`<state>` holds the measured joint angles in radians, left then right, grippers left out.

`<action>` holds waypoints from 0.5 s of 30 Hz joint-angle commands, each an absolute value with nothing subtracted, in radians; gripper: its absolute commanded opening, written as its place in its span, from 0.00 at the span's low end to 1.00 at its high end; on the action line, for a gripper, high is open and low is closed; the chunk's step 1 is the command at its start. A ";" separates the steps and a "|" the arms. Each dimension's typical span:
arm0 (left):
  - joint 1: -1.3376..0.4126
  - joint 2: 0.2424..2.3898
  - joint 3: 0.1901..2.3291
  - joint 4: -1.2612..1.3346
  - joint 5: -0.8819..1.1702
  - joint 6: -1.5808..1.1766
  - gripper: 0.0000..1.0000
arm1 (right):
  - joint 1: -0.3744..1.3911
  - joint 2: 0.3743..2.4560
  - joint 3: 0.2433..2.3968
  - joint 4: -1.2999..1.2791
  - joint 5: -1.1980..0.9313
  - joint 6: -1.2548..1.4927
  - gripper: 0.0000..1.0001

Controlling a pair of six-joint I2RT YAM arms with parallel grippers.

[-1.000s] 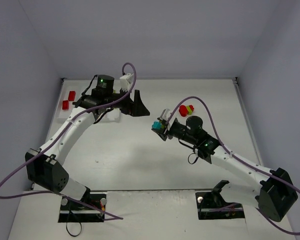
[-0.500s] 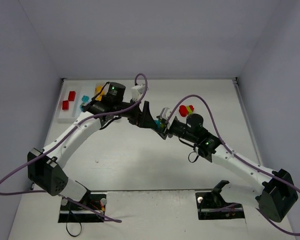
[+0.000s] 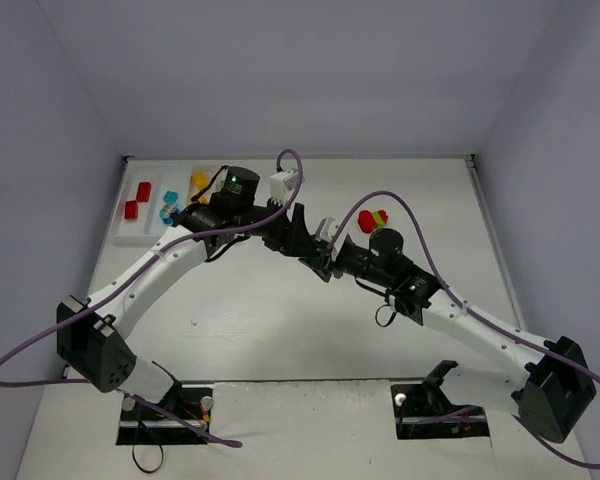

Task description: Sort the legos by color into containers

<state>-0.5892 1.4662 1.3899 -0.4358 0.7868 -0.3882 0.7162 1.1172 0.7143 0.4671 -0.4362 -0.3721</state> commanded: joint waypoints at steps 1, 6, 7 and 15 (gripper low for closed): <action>-0.589 1.456 1.422 -0.368 0.790 -0.400 0.54 | 0.724 1.115 0.769 0.558 -0.454 -0.379 0.10; -0.594 1.460 1.414 -0.373 0.799 -0.396 0.29 | 0.723 1.117 0.765 0.561 -0.446 -0.380 0.10; -0.595 1.459 1.414 -0.373 0.801 -0.396 0.25 | 0.724 1.118 0.765 0.563 -0.445 -0.380 0.10; -0.597 1.457 1.419 -0.387 0.805 -0.379 0.04 | 0.723 1.132 0.761 0.549 -0.425 -0.376 0.69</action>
